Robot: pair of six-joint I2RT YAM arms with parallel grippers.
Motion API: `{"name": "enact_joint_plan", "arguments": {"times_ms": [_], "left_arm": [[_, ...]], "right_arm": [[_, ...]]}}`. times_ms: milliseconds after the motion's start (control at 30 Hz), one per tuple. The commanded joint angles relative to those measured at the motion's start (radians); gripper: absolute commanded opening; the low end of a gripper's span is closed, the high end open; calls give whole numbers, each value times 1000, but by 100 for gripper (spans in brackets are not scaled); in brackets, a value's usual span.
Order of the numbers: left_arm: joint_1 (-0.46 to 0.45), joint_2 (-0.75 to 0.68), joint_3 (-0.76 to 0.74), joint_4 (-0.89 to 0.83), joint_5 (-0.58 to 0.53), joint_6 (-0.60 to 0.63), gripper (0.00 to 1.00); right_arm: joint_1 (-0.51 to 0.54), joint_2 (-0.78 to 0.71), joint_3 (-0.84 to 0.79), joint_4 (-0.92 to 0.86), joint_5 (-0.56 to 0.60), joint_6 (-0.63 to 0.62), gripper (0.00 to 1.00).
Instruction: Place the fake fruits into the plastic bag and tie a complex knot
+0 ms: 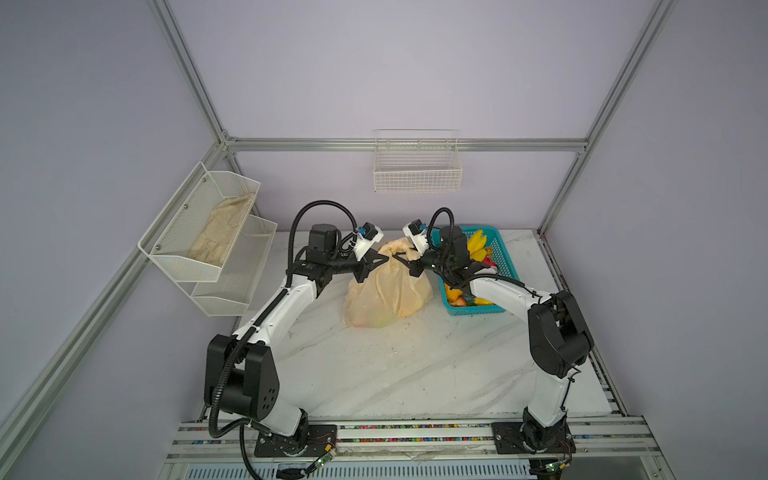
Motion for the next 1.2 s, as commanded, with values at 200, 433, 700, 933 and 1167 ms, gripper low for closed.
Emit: {"name": "enact_joint_plan", "arguments": {"times_ms": [200,433,700,933,1167], "left_arm": [[-60,-19,-76,91,21,-19,0],[-92,11,-100,99,-13,8,1],[-98,-1,-141,135,5,3,20],[-95,-48,-216,195,15,-27,40],[-97,-73,-272,237,11,-52,39]], "right_arm": [[21,-18,-24,136,98,126,0],[17,-11,-63,250,-33,136,0],[-16,9,-108,415,-167,163,0],[-40,33,-133,505,-218,167,0],[-46,45,-147,574,-236,214,0]]}}
